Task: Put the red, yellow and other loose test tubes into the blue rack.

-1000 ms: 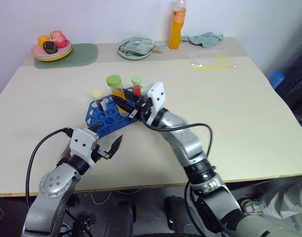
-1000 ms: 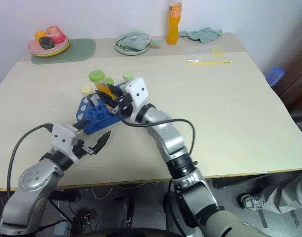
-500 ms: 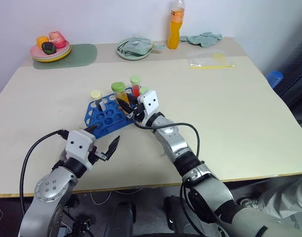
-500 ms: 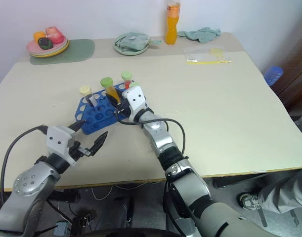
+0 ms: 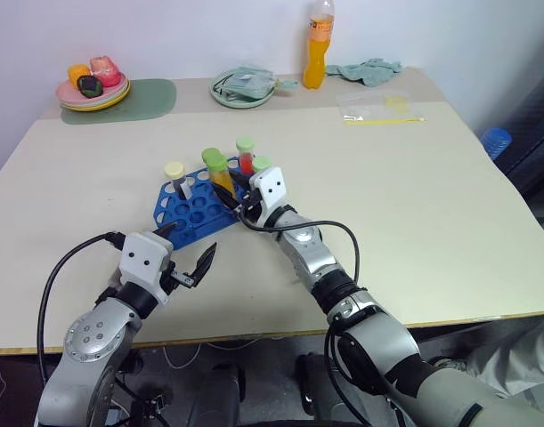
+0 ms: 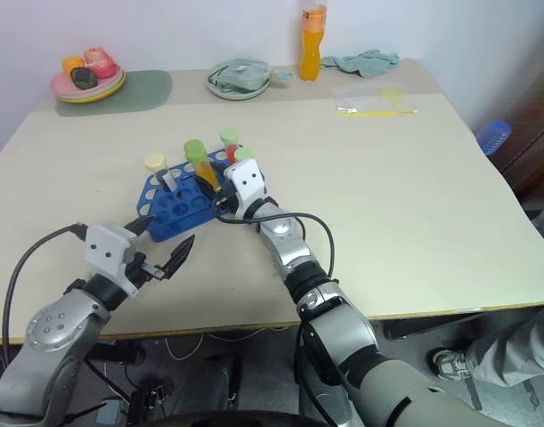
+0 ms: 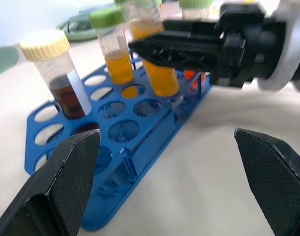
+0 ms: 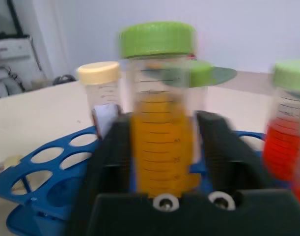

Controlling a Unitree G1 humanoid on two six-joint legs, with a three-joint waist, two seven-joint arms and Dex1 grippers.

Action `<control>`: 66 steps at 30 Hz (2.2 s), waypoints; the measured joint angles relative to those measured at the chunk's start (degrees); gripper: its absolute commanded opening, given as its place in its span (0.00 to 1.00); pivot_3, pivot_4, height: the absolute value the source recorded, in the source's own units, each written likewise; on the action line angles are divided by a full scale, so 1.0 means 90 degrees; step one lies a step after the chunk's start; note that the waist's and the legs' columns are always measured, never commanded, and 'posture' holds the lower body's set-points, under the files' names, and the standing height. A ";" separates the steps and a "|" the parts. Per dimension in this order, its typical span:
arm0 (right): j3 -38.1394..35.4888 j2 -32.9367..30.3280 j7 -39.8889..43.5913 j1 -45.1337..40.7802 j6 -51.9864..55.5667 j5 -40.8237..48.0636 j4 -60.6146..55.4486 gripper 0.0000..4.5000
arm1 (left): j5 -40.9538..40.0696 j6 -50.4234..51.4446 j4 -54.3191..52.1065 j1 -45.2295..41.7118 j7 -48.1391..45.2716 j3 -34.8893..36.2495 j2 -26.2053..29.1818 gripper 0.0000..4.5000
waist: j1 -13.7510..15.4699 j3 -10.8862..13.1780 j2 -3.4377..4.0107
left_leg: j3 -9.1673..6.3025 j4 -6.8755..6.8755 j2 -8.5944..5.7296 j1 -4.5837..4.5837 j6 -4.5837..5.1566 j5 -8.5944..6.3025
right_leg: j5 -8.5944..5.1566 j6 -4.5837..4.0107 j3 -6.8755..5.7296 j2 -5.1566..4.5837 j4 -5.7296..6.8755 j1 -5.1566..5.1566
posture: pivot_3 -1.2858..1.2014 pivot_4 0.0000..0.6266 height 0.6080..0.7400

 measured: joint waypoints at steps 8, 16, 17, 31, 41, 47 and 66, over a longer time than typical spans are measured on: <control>0.0374 -0.0040 0.0601 0.0469 0.0492 0.0156 -0.2339 0.93 | -0.0931 0.2022 -0.0307 -0.0570 0.0401 0.1043 0.0565 1.00 | 0.0014 0.0000 -0.0001 | -0.0016 0.0002 0.0003 -0.0003 0.0000 0.0000 | 0.0000 0.0000 -0.0008 0.0005 0.0008 -0.0002 | 0.52 0.24 1.00; 0.0521 -0.1304 0.1782 0.0928 0.2243 0.0706 -0.4736 0.93 | -0.1879 0.6685 0.0301 -0.2499 -0.0217 0.1422 0.3725 1.00 | 0.0005 0.0011 -0.0006 | -0.0025 0.0002 -0.0007 0.0003 -0.0001 0.0001 | -0.0004 0.0002 -0.0018 0.0003 0.0010 0.0008 | 0.52 0.24 1.00; 0.0524 -0.1469 0.1929 0.0966 0.2372 0.0732 -0.4885 0.93 | -0.1939 0.6954 0.0489 -0.2668 -0.0309 0.1359 0.3857 1.00 | -0.0008 0.0010 -0.0006 | -0.0023 -0.0002 -0.0007 0.0005 -0.0001 0.0001 | -0.0004 0.0002 -0.0017 0.0003 0.0007 0.0008 | 0.52 0.24 1.00; 0.0784 -0.2787 0.3008 0.1787 0.3141 0.0818 -0.6166 0.95 | -0.1678 0.6964 0.3103 -0.4363 -0.1018 -0.1213 0.4333 0.49 | -0.0089 0.0012 -0.0007 | -0.0018 -0.0007 -0.0004 -0.0006 -0.0002 0.0001 | -0.0007 -0.0001 -0.0013 0.0002 0.0006 -0.0007 | 0.52 0.24 1.00; 0.0776 -0.2828 0.2810 0.1986 0.3287 0.0756 -0.6374 0.95 | -0.1466 0.6499 0.3103 -0.3778 -0.0927 -0.0553 0.4094 0.18 | -0.0090 0.0012 -0.0008 | -0.0018 -0.0005 -0.0002 -0.0006 -0.0003 0.0002 | -0.0007 -0.0002 -0.0009 0.0001 0.0014 -0.0012 | 0.52 0.24 1.00; 0.0563 -0.2970 0.2657 0.2446 0.3533 0.0832 -0.6402 0.95 | -0.1233 0.3234 0.0906 -0.2180 -0.0379 0.2699 0.1977 0.18 | 0.0053 0.0006 -0.0026 | -0.0005 0.0000 0.0000 -0.0020 -0.0010 0.0004 | -0.0003 -0.0002 -0.0007 -0.0028 -0.0012 -0.0015 | 0.52 0.24 1.00; 0.0467 -0.2679 0.2181 0.2599 0.3423 0.0647 -0.5726 0.95 | 0.2551 -0.1489 0.1907 -0.1930 0.2243 -0.1370 -0.1383 0.18 | 0.0187 -0.0006 -0.0029 | -0.0006 0.0005 -0.0008 0.0024 -0.0007 0.0004 | 0.0001 0.0006 -0.0006 -0.0007 -0.0013 0.0041 | 0.52 0.24 1.00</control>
